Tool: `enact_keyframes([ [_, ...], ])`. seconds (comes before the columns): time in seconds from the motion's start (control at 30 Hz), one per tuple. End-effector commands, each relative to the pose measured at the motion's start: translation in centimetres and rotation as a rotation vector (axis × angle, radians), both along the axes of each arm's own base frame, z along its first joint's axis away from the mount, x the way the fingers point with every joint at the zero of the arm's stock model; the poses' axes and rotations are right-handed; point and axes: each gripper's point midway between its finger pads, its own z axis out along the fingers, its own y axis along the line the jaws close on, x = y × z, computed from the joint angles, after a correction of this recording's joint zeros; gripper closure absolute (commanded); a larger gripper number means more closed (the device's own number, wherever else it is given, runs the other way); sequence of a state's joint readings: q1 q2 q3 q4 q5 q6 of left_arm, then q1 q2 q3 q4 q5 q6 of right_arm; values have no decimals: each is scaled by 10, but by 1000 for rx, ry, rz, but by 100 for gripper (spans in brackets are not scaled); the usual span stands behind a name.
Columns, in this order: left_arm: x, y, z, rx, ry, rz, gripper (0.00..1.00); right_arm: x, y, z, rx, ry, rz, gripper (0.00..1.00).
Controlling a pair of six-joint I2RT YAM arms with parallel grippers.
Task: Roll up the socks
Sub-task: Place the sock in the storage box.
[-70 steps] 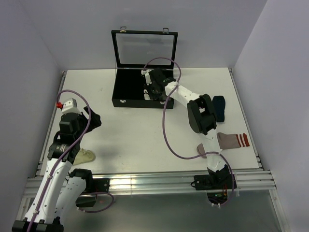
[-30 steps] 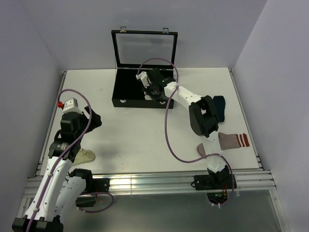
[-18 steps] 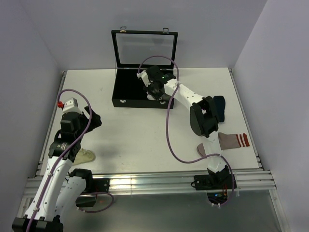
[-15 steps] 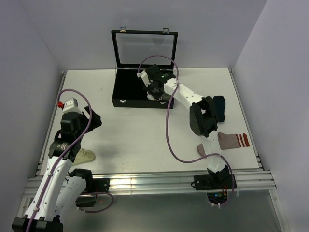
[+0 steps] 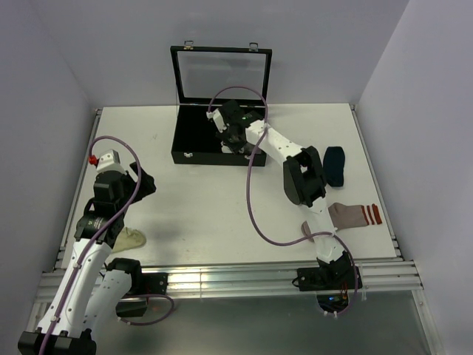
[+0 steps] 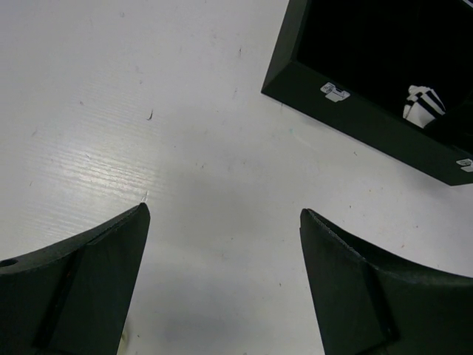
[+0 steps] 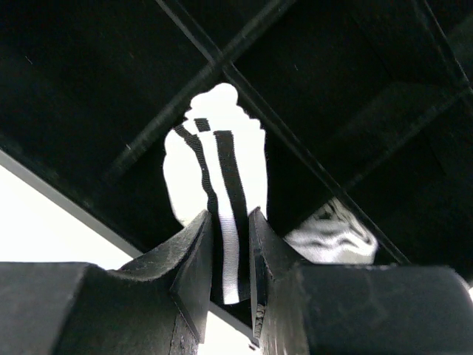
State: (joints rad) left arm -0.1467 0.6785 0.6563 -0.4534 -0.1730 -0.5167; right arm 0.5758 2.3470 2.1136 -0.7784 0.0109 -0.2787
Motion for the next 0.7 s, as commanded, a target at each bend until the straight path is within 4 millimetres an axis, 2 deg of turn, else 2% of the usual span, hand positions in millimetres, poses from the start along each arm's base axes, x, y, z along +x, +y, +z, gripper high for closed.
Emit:
enact_keyframes([
  [0.0, 3, 1, 4, 9, -25, 3, 12, -9, 27, -18, 89, 46, 12, 100],
  [0.13, 3, 1, 5, 8, -28, 3, 12, -6, 36, -21, 132, 38, 8, 100],
  [0.3, 3, 1, 5, 7, -28, 5, 12, -7, 36, -38, 128, 73, -15, 100],
  [0.47, 3, 1, 5, 8, -27, 6, 12, -20, 24, -58, 100, 125, -48, 100],
  [0.67, 4, 0, 5, 7, -26, 4, 12, -32, 2, -73, 59, 174, -113, 100],
])
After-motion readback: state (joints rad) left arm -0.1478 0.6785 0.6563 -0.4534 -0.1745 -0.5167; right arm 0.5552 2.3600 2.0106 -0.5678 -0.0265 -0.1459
